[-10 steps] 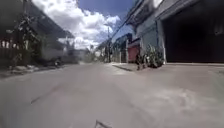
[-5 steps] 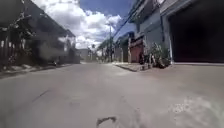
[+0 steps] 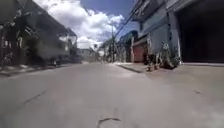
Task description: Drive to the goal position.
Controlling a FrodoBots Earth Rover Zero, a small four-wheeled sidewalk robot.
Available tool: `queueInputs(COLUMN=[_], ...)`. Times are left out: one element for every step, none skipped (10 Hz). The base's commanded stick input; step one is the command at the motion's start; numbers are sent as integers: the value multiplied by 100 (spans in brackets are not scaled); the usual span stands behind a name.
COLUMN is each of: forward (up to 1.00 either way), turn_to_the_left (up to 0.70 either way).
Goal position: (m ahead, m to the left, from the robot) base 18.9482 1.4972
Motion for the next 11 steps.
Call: queueInputs(forward=[100,100,100,100,100,100,100,100,100,100,100], turn_to_the_left=[0,0,0,0,0,0,0,0,0,0,0])
